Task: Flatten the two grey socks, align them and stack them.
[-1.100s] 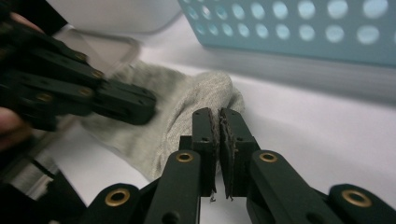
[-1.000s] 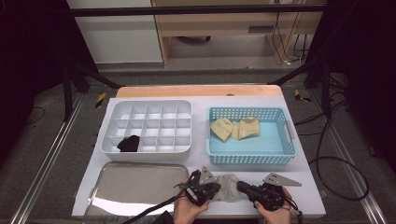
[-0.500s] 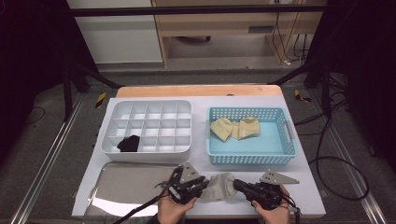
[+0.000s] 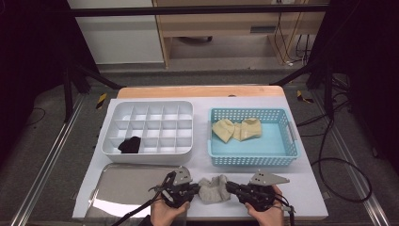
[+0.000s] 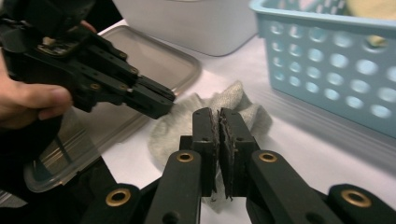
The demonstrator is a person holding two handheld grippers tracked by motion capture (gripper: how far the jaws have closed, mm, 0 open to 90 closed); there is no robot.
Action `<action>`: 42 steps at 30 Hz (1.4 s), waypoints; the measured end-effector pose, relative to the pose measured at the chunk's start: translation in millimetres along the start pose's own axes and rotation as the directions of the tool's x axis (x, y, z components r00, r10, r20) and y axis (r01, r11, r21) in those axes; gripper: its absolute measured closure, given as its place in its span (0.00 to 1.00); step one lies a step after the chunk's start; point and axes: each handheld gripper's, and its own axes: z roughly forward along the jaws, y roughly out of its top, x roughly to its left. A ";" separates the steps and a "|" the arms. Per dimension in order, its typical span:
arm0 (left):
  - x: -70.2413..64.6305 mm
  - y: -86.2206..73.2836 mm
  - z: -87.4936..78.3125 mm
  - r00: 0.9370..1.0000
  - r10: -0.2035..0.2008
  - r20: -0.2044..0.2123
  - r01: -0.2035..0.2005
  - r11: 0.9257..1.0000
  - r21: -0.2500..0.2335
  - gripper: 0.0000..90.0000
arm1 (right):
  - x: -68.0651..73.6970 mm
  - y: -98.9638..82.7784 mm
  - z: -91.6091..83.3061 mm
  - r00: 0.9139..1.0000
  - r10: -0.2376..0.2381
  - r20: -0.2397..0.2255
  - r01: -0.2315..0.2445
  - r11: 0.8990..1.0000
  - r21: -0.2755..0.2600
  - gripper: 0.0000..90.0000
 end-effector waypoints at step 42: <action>36.9 -2.9 -42.2 0.993 -0.120 -0.020 0.116 0.982 -0.148 0.96 | 36.2 5.0 80.6 0.993 -0.113 -0.028 0.116 0.981 0.153 0.87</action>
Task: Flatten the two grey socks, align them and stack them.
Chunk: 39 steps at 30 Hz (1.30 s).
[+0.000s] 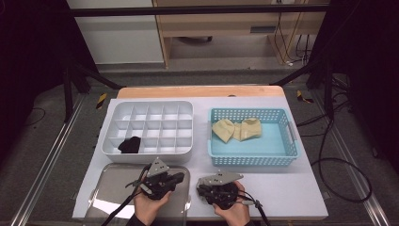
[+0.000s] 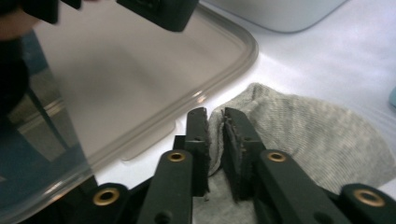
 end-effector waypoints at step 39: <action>-30.6 -11.0 40.2 0.996 0.087 0.035 -0.090 0.989 0.115 0.93 | -5.3 -32.7 -27.6 1.000 -0.016 -0.007 0.016 0.998 -0.068 0.85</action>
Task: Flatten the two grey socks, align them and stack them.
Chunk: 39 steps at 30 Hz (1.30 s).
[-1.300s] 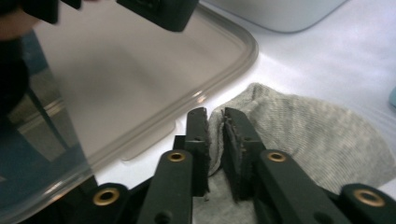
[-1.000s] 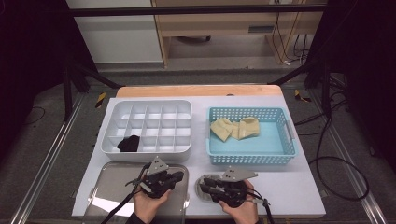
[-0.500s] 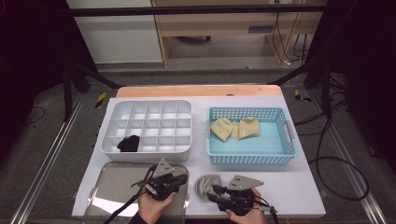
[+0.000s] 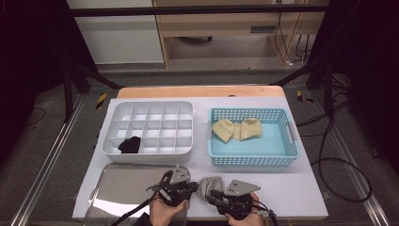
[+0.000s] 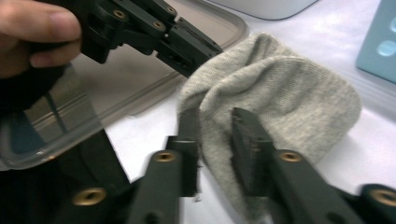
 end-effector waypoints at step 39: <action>2.0 18.8 4.8 0.999 -0.008 -0.031 0.007 0.999 -0.031 0.73 | 7.6 9.8 23.1 0.996 -0.006 -0.084 0.007 1.000 0.012 0.99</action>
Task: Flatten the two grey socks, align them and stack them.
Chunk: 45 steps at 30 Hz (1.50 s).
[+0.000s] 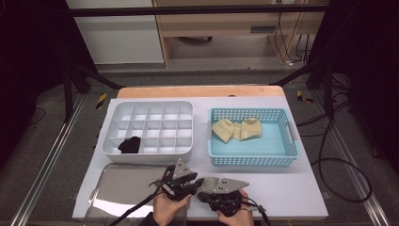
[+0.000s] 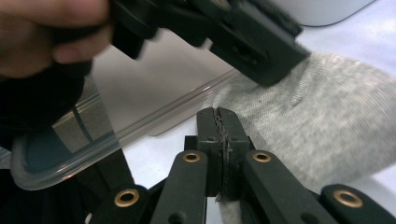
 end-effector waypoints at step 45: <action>-7.1 -8.4 4.3 0.999 0.036 -0.007 -0.036 0.999 0.011 0.78 | -23.5 -14.0 -32.8 0.977 0.156 0.147 -0.149 0.987 -0.052 0.77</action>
